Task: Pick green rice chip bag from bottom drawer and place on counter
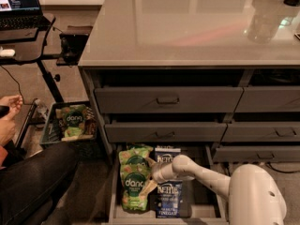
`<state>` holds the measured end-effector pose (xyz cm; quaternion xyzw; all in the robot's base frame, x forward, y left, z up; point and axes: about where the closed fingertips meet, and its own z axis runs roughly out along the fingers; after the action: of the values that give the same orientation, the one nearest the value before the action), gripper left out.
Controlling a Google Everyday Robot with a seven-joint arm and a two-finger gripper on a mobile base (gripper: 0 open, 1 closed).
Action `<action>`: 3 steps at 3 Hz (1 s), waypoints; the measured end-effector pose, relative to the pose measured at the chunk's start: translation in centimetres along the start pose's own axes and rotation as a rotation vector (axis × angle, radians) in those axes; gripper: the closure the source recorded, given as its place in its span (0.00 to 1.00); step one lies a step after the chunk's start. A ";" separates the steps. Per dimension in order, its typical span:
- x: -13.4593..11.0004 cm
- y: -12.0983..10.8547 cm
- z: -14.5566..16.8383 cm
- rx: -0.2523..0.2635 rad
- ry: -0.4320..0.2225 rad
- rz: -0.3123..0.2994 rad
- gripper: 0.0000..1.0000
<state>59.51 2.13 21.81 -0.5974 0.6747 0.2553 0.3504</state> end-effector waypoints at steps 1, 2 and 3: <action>0.2 1.5 0.2 -0.023 0.006 0.012 0.00; 0.3 2.5 0.4 -0.036 0.013 0.014 0.00; 0.8 3.0 1.4 -0.049 0.016 0.018 0.19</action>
Offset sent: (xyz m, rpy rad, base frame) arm -0.0327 0.0033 -0.0080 -0.0214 0.0403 0.0205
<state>56.78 3.15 20.15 -0.6015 0.6766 0.2700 0.3278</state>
